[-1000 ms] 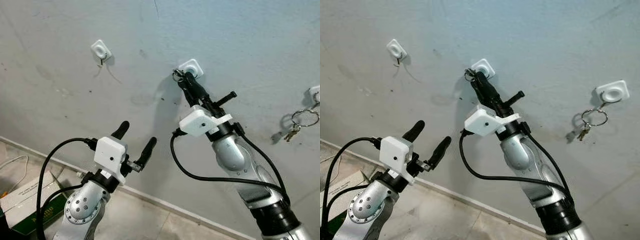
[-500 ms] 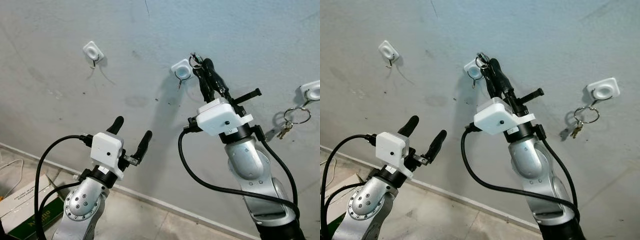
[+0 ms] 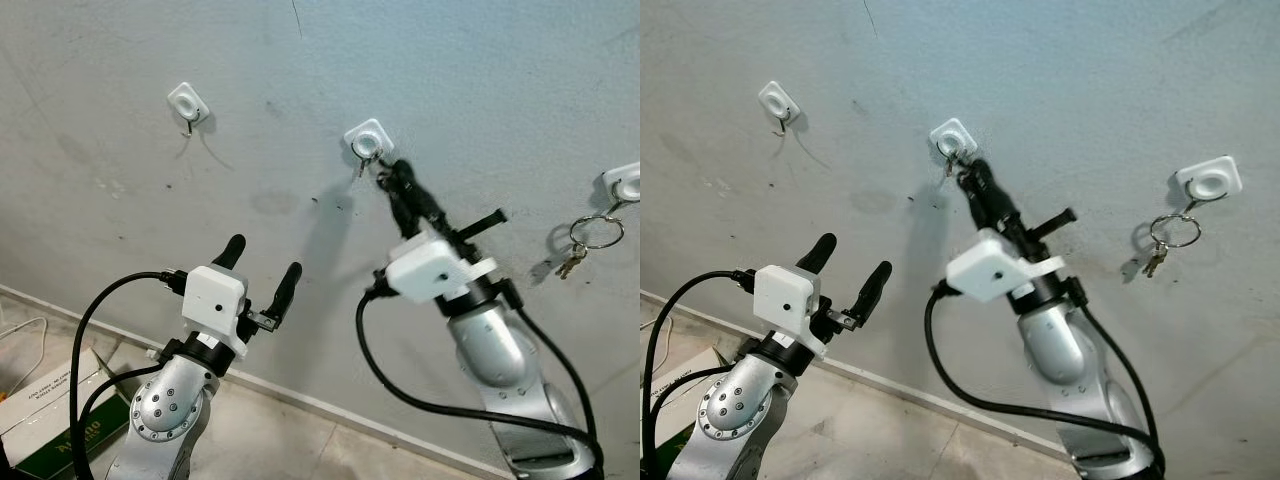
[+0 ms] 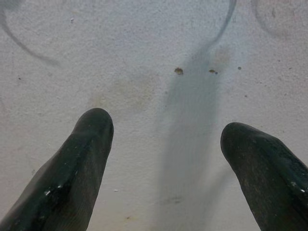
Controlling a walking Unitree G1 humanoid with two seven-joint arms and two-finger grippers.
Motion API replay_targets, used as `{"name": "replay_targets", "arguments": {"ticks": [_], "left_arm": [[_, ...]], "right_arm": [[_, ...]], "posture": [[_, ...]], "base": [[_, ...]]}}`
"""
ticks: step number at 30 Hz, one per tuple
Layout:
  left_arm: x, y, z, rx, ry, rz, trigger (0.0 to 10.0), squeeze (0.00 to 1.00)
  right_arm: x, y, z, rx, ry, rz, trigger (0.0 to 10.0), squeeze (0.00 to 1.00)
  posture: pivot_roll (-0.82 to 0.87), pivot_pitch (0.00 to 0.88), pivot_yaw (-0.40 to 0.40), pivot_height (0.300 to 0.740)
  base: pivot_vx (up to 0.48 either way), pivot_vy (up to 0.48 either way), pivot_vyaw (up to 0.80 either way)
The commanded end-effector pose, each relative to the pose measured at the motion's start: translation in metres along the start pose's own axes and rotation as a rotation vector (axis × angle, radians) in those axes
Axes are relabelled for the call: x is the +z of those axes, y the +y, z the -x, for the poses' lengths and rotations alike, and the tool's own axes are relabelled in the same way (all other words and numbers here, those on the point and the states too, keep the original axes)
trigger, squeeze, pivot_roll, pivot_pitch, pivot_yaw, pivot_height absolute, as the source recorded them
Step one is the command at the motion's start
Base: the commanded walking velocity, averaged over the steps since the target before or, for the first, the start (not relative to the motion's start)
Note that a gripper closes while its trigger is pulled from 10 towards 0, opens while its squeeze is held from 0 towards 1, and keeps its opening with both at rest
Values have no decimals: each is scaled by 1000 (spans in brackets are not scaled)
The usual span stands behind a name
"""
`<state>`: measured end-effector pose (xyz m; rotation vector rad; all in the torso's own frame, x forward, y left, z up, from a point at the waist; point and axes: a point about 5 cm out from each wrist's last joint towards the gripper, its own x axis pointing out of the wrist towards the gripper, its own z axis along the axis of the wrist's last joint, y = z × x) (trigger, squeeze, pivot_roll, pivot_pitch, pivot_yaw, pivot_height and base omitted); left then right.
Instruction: Hang keys on a hook
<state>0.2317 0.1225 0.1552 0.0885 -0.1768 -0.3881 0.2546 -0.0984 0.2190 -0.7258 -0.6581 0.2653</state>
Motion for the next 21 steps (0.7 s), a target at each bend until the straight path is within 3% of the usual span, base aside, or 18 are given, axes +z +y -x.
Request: {"name": "replay_targets", "arguments": {"ticks": [1, 21], "left_arm": [[-1, 0, -1, -5, 7, -1, 10000, 0], [-1, -1, 0, -1, 9, -2, 10000, 0]], "right_arm": [[1, 5, -3, 12, -10, -4, 10000, 0], [1, 20, -12, 37, -42, -28, 10000, 0]], "posture": [[31, 65, 32, 740], [39, 74, 29, 740]], "base": [[0, 0, 0], [0, 0, 0]]}}
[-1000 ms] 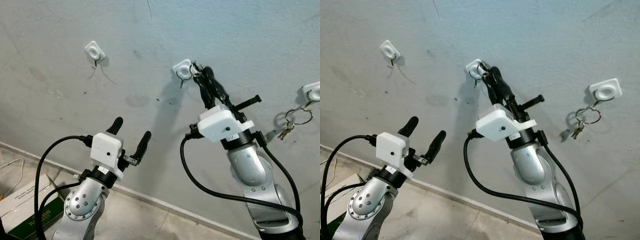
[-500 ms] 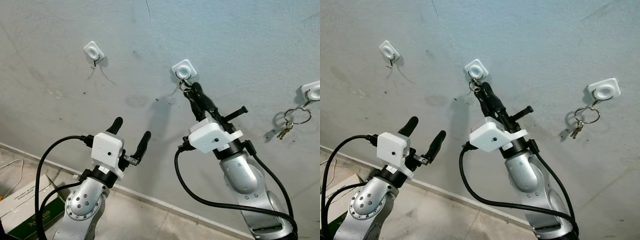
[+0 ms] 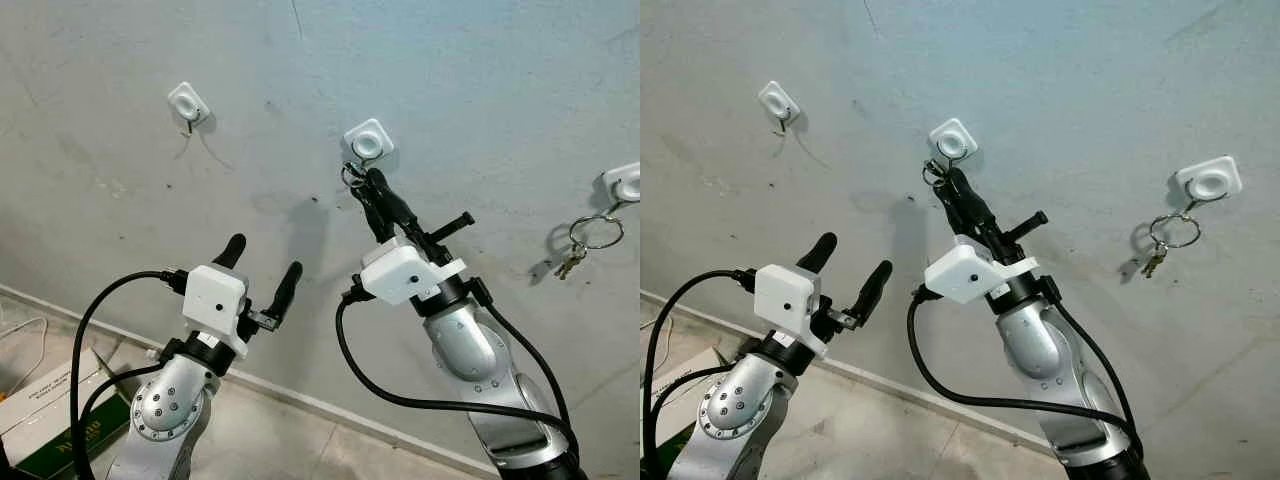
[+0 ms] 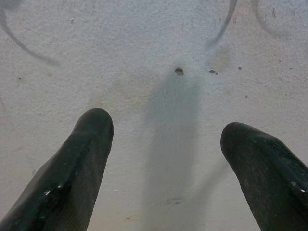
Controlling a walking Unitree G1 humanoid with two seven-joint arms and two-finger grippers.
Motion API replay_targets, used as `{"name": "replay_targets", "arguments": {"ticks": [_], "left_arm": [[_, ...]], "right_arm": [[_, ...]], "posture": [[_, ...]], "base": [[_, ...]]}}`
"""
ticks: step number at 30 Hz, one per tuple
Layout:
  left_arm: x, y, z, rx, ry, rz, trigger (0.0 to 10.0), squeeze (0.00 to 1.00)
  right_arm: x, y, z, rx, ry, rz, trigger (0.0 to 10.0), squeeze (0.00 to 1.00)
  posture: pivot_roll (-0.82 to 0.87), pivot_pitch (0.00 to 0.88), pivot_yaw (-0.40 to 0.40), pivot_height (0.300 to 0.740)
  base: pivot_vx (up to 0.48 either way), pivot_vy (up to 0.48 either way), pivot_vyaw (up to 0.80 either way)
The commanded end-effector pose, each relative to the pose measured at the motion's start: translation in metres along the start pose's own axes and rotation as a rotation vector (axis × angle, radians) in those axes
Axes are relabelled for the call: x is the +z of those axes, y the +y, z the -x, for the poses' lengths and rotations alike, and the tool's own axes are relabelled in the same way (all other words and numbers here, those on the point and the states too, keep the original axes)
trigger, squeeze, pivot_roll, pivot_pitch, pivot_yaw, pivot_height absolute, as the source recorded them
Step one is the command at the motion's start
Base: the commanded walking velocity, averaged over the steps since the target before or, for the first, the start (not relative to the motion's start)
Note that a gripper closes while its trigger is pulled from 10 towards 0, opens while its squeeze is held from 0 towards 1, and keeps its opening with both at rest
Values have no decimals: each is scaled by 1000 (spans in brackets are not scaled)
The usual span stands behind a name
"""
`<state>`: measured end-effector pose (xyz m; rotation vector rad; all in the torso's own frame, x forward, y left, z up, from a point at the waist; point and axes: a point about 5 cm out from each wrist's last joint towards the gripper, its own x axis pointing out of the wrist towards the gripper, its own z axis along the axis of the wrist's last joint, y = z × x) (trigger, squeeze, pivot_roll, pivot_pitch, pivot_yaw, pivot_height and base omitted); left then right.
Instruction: Hang keys on a hook
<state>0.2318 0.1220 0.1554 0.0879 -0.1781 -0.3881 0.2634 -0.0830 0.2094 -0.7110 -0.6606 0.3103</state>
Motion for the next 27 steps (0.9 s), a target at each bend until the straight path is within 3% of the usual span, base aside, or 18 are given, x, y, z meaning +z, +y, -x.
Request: {"name": "replay_targets", "arguments": {"ticks": [1, 14, 27], "left_arm": [[-1, 0, 1, -1, 11, -2, 10000, 0], [-2, -1, 2, -1, 14, -1, 10000, 0], [-2, -1, 1, -7, 15, -1, 10000, 0]], "right_arm": [[4, 2, -3, 5, -23, -2, 10000, 0], [-4, -1, -12, -17, -21, 14, 10000, 0], [-20, 10, -2, 31, 60, -37, 10000, 0]], "posture": [[39, 74, 29, 740], [43, 77, 27, 740], [42, 78, 31, 740]], "base": [[0, 0, 0], [0, 0, 0], [0, 0, 0]]}}
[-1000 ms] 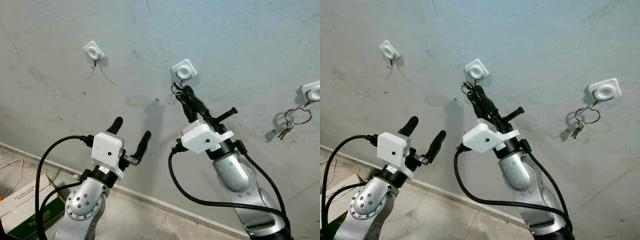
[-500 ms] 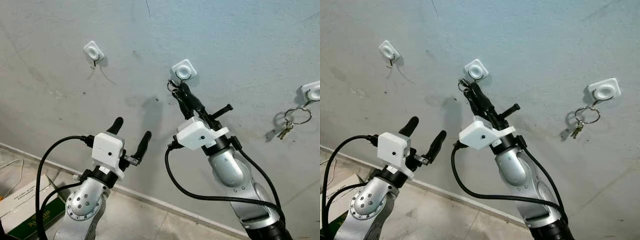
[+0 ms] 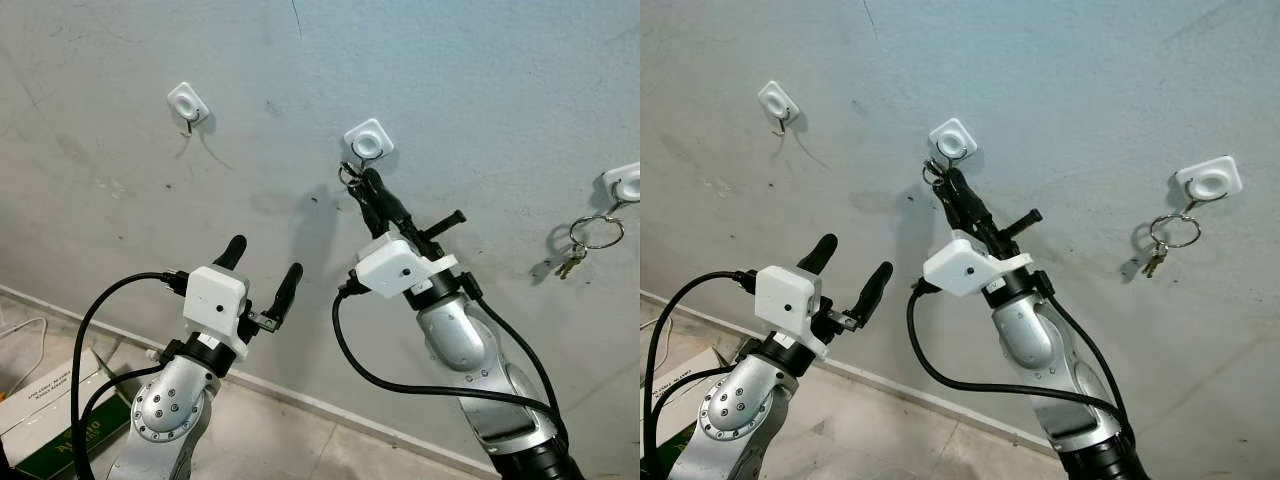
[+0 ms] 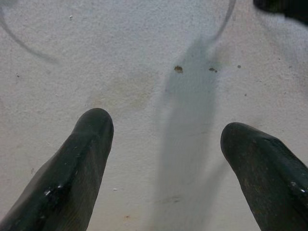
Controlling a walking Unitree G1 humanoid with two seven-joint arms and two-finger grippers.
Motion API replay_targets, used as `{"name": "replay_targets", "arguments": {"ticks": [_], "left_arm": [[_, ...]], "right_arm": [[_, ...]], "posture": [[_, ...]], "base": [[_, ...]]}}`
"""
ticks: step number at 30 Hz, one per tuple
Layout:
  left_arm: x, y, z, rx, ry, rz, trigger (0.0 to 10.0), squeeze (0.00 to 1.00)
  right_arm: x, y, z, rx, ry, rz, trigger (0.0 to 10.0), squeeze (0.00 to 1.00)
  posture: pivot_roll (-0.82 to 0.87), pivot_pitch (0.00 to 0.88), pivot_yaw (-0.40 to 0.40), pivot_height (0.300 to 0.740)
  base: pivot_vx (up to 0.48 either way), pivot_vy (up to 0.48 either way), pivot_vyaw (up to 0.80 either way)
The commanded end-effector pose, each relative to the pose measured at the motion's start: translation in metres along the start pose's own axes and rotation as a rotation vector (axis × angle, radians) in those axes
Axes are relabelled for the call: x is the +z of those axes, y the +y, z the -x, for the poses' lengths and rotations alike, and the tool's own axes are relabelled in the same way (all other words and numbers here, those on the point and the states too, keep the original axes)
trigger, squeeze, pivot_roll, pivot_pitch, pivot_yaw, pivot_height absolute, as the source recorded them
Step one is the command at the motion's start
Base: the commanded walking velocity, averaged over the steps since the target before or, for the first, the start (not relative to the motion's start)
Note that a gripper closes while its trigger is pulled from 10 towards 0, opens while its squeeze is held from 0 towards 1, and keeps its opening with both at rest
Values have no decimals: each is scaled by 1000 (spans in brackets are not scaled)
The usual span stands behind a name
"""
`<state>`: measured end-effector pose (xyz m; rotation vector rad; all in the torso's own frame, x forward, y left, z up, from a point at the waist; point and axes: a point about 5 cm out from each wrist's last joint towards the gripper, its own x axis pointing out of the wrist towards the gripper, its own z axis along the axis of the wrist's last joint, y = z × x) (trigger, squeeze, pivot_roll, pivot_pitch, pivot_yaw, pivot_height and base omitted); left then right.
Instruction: Hang keys on a hook
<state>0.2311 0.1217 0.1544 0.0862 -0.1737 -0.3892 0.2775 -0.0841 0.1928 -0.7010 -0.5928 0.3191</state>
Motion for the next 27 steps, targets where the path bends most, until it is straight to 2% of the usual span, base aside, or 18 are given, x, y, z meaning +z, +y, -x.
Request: {"name": "replay_targets", "arguments": {"ticks": [1, 17, 23, 27], "left_arm": [[-1, 0, 1, -7, 11, -4, 10000, 0], [-1, -1, 1, -8, 13, -9, 10000, 0], [-4, 4, 2, 34, 28, -10, 10000, 0], [-5, 6, 0, 46, 26, 4, 10000, 0]], "right_arm": [[-3, 2, 1, 18, 12, -24, 10000, 0], [-8, 13, 8, 103, 33, -78, 10000, 0], [-14, 1, 16, 65, 126, -202, 10000, 0], [-18, -12, 32, 41, 192, -260, 10000, 0]], "posture": [[43, 78, 31, 740], [43, 78, 31, 740], [40, 72, 28, 740], [25, 65, 30, 740]], "base": [[0, 0, 0], [0, 0, 0], [0, 0, 0], [0, 0, 0]]}}
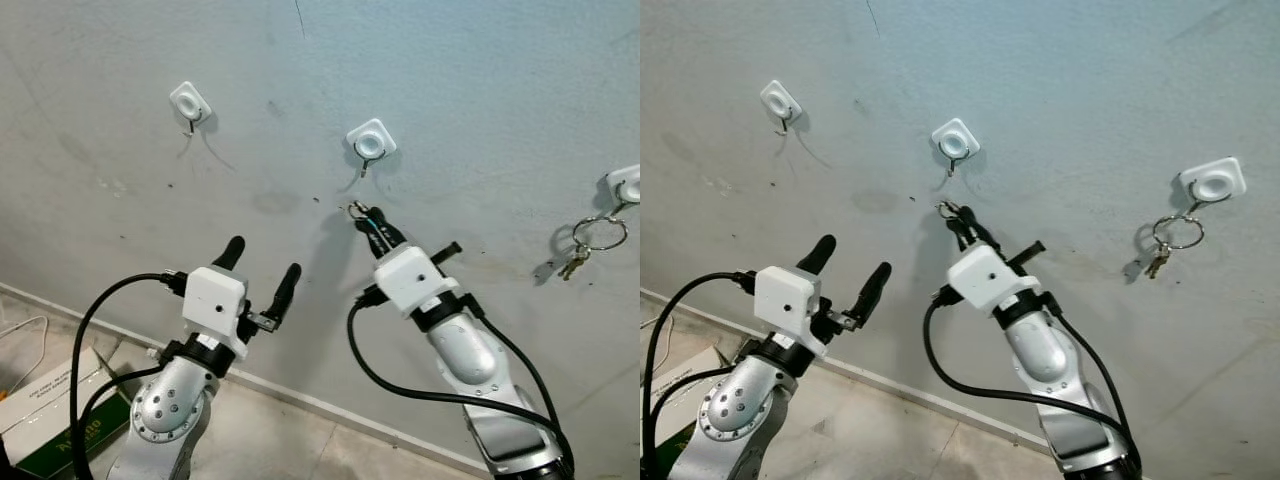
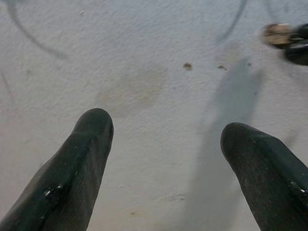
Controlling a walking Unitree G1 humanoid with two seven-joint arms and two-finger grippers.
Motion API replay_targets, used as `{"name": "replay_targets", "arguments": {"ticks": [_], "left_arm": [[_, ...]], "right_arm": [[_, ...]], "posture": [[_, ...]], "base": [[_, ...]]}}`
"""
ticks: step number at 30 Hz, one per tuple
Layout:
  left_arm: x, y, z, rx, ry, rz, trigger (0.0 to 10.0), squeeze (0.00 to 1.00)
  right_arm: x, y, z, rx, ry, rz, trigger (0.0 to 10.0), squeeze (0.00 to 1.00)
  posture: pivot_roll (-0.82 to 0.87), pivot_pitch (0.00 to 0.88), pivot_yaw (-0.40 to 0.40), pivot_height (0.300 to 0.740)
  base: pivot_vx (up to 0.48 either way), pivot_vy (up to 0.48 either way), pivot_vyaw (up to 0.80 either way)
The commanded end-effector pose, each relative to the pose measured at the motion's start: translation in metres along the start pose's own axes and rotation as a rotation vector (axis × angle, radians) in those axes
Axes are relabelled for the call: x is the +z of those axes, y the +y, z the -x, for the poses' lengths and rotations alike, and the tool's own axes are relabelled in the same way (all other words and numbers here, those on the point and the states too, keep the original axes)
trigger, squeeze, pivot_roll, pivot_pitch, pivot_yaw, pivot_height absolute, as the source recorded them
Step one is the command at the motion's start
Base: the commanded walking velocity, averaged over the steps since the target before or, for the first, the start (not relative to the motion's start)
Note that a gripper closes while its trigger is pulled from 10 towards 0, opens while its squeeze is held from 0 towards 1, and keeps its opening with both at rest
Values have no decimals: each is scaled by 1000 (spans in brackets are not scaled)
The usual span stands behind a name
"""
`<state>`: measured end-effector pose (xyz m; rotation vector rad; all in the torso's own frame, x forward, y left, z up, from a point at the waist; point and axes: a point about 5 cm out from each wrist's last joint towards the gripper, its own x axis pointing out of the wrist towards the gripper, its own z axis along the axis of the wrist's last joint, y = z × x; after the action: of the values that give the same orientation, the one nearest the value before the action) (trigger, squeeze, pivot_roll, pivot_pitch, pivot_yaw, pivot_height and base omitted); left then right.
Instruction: Hang keys on a hook
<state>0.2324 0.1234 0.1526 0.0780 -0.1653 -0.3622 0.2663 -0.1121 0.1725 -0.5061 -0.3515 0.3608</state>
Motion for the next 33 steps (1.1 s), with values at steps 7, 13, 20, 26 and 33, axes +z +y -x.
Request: {"name": "replay_targets", "arguments": {"ticks": [7, 13, 20, 26, 33], "left_arm": [[-4, 8, 1, 37, 34, 19, 10000, 0], [-6, 10, 3, 46, 45, 21, 10000, 0], [-7, 9, 4, 55, 54, 33, 10000, 0], [-7, 9, 4, 52, 56, 36, 10000, 0], [-7, 9, 4, 50, 59, 39, 10000, 0]], "right_arm": [[4, -4, 12, -9, 23, -46, 10000, 0], [3, 0, 14, 20, 39, -78, 10000, 0], [4, -2, 13, 42, 48, -83, 10000, 0], [4, -2, 12, 46, 54, -84, 10000, 0], [5, 0, 14, 50, 60, -89, 10000, 0]], "posture": [[17, 63, 33, 740], [19, 57, 30, 740], [23, 57, 21, 740], [21, 58, 22, 740], [18, 67, 25, 740]], "base": [[0, 0, 0], [0, 0, 0], [0, 77, 0], [0, 311, 0], [0, 350, 0]]}}
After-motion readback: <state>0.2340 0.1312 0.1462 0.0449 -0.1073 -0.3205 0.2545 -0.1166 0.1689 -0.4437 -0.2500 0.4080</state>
